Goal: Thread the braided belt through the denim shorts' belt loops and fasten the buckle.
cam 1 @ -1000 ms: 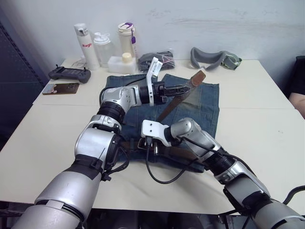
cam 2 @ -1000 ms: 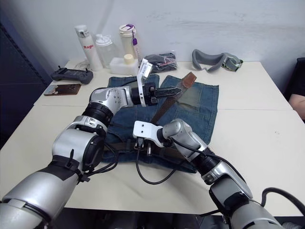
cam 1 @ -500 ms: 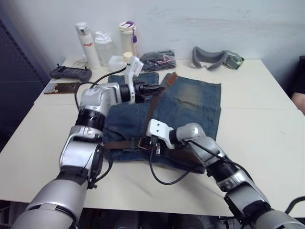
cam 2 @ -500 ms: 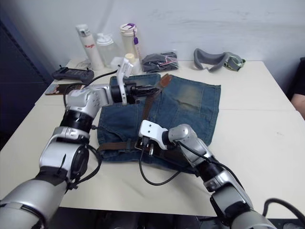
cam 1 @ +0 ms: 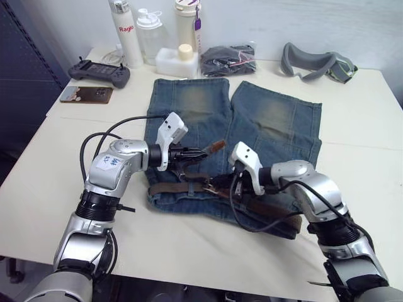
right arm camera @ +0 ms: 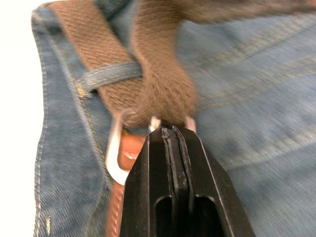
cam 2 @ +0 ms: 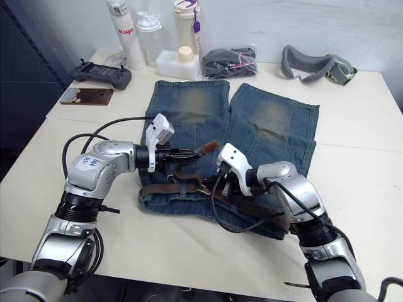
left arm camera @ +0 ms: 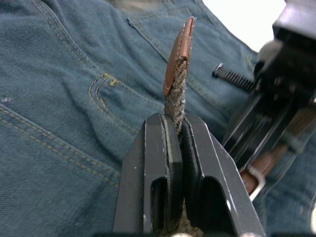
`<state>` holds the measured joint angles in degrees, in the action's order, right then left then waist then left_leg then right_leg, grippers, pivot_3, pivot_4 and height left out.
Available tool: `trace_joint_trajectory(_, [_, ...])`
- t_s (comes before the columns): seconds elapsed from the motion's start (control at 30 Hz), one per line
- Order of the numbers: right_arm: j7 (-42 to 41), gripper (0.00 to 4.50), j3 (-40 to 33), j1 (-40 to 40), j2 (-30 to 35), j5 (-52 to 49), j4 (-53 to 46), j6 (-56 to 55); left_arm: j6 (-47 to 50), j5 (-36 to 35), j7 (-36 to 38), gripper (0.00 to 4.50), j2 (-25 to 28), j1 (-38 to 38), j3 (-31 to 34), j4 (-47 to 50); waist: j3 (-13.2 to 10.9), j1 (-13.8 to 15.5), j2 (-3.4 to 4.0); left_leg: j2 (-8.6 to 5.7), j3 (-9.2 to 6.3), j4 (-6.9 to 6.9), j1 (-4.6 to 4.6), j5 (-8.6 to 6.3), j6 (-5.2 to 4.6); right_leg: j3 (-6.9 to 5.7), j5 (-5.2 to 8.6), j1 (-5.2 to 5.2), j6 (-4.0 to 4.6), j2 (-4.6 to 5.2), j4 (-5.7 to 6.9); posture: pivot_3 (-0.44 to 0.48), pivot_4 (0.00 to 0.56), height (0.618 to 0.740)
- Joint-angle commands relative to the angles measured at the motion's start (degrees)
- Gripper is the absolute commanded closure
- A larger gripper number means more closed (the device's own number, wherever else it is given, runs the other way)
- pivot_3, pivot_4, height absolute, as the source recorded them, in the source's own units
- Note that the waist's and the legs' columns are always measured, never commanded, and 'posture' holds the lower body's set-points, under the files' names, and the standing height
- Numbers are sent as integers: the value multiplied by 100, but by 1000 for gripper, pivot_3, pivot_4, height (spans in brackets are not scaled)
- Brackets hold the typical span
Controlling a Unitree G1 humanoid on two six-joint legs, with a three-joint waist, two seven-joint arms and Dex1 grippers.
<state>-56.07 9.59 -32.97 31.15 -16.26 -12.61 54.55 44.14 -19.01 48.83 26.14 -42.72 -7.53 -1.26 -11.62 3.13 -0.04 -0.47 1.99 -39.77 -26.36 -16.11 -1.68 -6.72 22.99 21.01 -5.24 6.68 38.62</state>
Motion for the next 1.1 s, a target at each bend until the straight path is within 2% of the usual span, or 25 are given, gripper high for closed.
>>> trace_joint_trajectory(0.03, [26,4419,-551,-43,330,-424,-541,355,-429,159,66,4500,46,-173,-77,-37,-19,-14,-9,0,2,1,-4,2,-1,1,-2,6,-1,0,0,0,150,656])
trace_joint_trajectory(0.13, [82,3519,-745,-95,548,-560,-770,274,-995,365,361,4500,174,-173,-266,-102,-25,-66,-20,0,11,22,0,11,-6,2,-2,12,0,-5,1,0,150,656])
trace_joint_trajectory(0.23, [269,2064,-623,-131,852,-70,-946,-653,-1752,692,737,4500,400,-172,-553,-171,-35,-84,-24,-1,18,66,-1,31,-1,1,-2,29,1,-7,6,0,150,656])
trace_joint_trajectory(0.27, [375,1766,-485,-147,978,251,-939,-1151,-1962,776,825,4500,448,-193,-611,-230,-36,-89,-25,0,20,72,-4,32,1,0,-1,35,2,-8,6,0,150,656])
trace_joint_trajectory(0.37, [575,1766,-288,-221,1084,738,-864,-2135,-2565,1035,1042,4500,542,-291,-764,-454,-38,-111,-27,0,22,78,-5,32,1,-9,0,37,2,-8,2,0,150,656])
trace_joint_trajectory(0.47, [600,1766,-154,-287,1073,942,-795,-2646,-2868,1157,1154,4500,494,-415,-803,-702,-40,-138,-30,0,24,76,-6,33,-1,-15,0,37,2,-8,4,0,150,656])
trace_joint_trajectory(0.93, [472,1766,262,-261,958,939,-878,-2442,-3067,1252,1395,4500,254,-659,-777,-958,-46,-163,-40,-1,12,61,-4,56,1,-16,-1,37,4,-3,41,0,150,656])
trace_joint_trajectory(1.03, [470,2564,285,-250,931,929,-861,-2458,-3026,1236,1400,4500,219,-681,-760,-931,-46,-164,-40,-1,12,58,-4,61,2,-15,-2,38,6,-3,48,0,150,656])
trace_joint_trajectory(1.1, [469,3520,284,-234,904,913,-842,-2487,-3031,1253,1401,4500,209,-687,-754,-937,-46,-164,-40,-1,12,58,-3,66,3,-15,-3,38,8,-3,52,0,150,656])
